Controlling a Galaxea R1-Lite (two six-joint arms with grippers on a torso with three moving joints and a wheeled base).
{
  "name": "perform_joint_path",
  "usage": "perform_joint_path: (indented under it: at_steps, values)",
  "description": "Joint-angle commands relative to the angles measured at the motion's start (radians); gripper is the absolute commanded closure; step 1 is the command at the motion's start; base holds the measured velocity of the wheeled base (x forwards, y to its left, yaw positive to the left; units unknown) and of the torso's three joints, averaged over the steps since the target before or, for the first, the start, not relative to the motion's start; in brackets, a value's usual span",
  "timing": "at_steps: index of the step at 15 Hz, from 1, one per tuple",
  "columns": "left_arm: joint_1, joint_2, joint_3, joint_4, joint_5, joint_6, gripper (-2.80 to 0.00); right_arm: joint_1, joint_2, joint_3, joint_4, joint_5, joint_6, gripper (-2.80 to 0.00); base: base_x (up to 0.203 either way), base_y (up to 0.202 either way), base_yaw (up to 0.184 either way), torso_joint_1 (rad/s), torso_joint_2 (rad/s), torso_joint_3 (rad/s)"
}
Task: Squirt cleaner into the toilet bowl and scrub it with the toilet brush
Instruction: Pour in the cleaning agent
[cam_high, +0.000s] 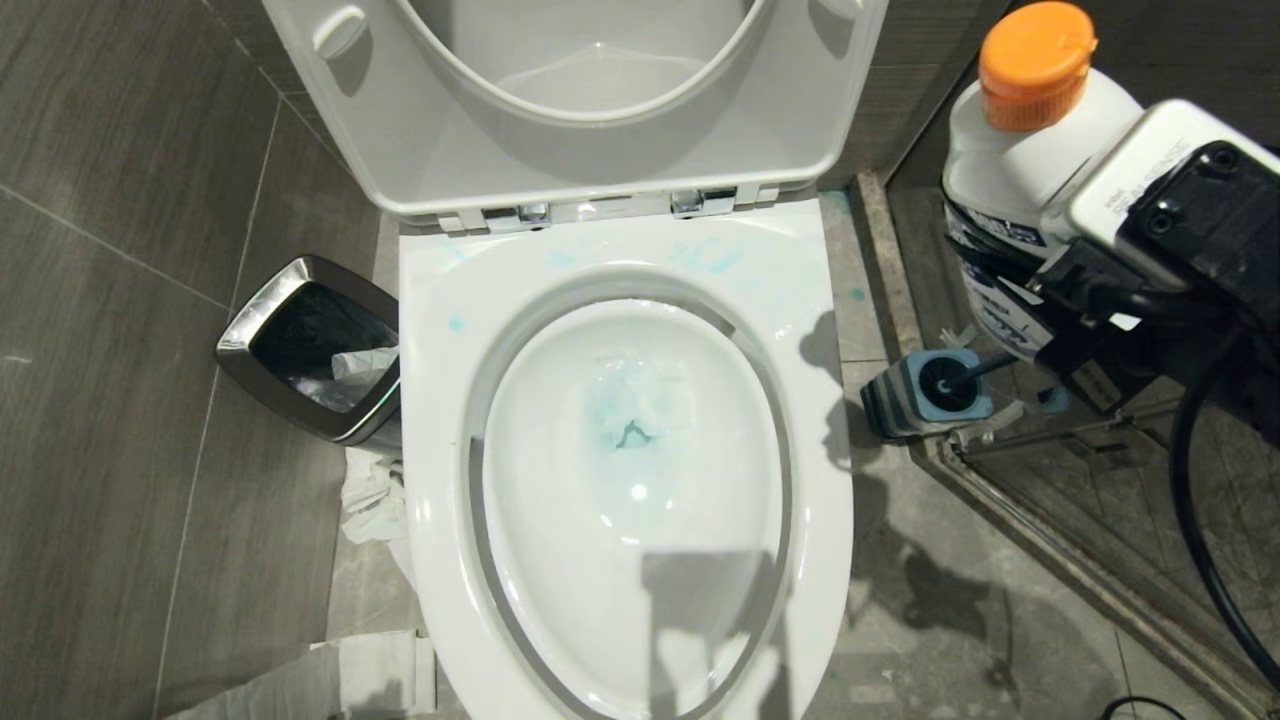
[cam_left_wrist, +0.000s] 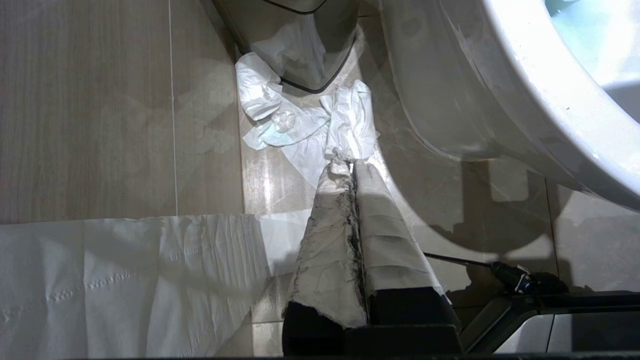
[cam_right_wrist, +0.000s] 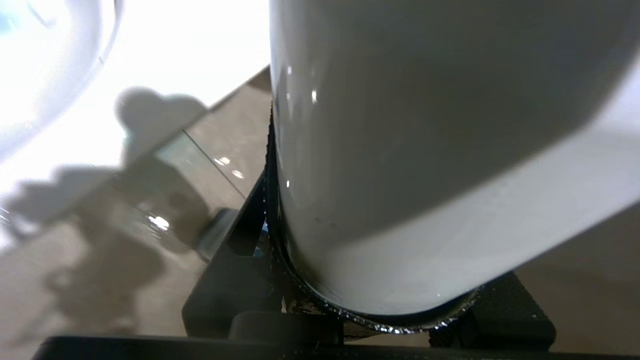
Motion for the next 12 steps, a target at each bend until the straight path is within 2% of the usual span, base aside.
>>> perform_joint_path:
  at_steps: [1, 6, 9, 12]
  values:
    - [-0.001, 0.002, 0.000, -0.001, 0.000, 0.000, 0.00, 0.018, 0.039, -0.021, -0.004, -0.012, -0.111, 0.00, 0.000, 0.000, 0.000, 0.000, 0.00, 0.000]
    - [0.000, 0.002, 0.000, -0.001, 0.000, -0.014, 0.00, 0.100, 0.133, -0.127, -0.004, -0.098, -0.240, 0.00, 0.000, 0.000, 0.000, 0.000, 0.00, 0.000]
    - [0.000, 0.002, 0.000, -0.001, 0.000, -0.015, 0.00, 0.135, 0.181, -0.184, -0.007, -0.121, -0.382, 0.00, 0.000, 0.000, 0.000, 0.000, 0.00, 0.000]
    - [0.000, 0.002, 0.000, -0.001, -0.001, -0.015, 0.00, 0.218, 0.218, -0.209, -0.009, -0.267, -0.460, 0.00, 0.000, 0.000, 0.000, 0.000, 0.00, 0.000]
